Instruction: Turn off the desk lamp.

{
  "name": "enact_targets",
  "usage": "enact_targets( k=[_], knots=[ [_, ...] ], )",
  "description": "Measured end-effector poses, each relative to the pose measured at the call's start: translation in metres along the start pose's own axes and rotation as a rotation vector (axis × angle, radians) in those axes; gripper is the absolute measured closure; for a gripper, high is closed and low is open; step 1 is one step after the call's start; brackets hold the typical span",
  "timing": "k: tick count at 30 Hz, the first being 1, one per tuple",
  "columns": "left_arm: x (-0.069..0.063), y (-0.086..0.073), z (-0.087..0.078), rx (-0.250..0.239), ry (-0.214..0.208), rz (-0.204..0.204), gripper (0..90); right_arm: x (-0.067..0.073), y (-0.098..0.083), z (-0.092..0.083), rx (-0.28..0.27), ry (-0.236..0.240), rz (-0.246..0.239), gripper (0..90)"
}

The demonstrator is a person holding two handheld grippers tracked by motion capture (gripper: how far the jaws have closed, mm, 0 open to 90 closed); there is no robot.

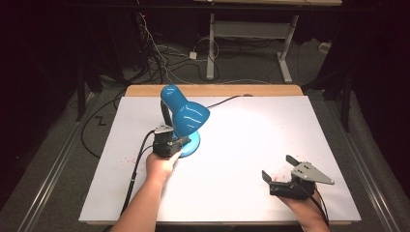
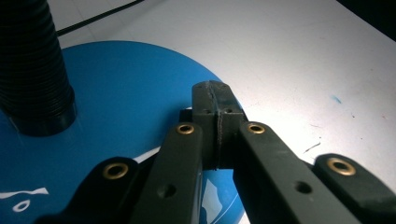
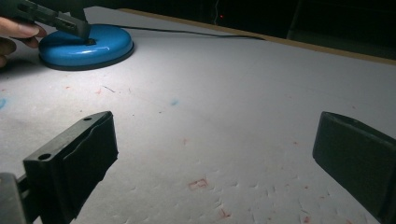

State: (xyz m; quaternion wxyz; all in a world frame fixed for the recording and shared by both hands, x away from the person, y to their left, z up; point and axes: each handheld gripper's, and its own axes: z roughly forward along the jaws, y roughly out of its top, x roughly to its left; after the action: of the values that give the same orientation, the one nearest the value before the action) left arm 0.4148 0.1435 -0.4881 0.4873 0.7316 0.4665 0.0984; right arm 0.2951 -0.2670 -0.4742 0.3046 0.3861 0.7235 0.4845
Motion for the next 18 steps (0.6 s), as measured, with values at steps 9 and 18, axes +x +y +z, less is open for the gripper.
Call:
enact_targets(
  k=[9,18],
  knots=[
    [-0.0015,-0.0009,0.0032,-0.009,0.004,0.016,88.1,-0.0033,-0.002,-0.0015,0.005,-0.006,0.005,0.8],
    [-0.0012,-0.0011,0.0033,-0.006,0.008,0.008,88.2,-0.0035,-0.0036,-0.0035,0.008,-0.007,0.014,0.8]
  ],
)
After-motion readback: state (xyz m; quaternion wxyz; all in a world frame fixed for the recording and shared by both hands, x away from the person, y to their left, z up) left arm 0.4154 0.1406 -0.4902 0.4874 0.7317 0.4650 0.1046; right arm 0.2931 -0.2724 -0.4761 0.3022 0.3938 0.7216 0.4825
